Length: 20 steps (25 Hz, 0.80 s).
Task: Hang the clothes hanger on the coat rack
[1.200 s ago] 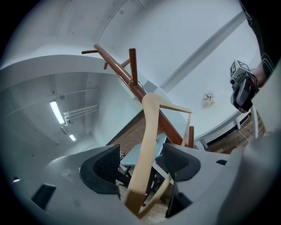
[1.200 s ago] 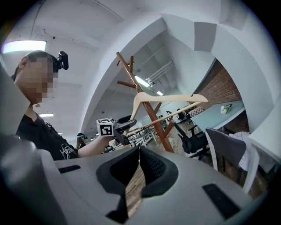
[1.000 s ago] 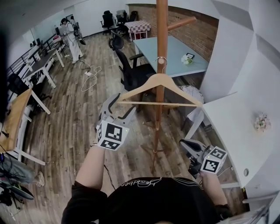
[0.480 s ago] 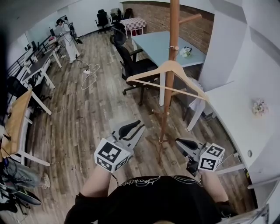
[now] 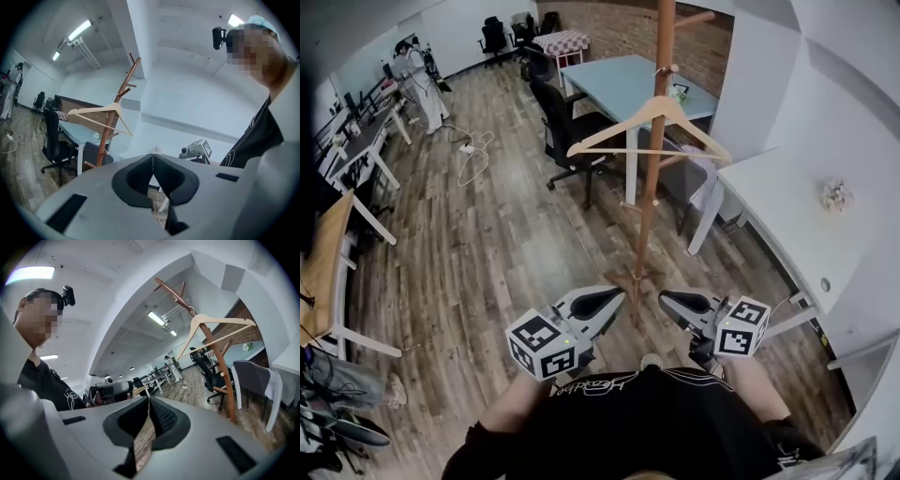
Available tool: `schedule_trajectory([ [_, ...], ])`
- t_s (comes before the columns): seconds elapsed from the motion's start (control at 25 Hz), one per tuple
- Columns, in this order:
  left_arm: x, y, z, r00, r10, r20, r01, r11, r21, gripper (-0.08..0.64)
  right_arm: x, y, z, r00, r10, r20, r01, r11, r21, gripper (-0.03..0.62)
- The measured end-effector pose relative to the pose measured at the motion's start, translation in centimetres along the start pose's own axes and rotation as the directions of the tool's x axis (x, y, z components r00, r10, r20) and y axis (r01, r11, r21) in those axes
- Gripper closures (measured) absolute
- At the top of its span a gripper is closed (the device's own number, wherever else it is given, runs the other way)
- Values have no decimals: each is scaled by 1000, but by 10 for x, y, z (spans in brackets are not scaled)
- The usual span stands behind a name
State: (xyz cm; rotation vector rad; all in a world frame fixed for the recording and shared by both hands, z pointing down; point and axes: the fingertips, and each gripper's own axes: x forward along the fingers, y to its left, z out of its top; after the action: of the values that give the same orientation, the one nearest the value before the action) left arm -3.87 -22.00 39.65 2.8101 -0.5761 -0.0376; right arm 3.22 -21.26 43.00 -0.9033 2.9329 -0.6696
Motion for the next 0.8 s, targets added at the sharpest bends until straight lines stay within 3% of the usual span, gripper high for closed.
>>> schedule_trajectory([
  [0.32,-28,-32,-13,999,-24,21,24,1000,-16,551,-7,41,-11,1000,3,22,-3,1000,-17,551],
  [0.8,-37,-58,-17,999,-39,-19,41,996,78,551,-20,66,-10,996,-38,80,43,997,-57,552],
])
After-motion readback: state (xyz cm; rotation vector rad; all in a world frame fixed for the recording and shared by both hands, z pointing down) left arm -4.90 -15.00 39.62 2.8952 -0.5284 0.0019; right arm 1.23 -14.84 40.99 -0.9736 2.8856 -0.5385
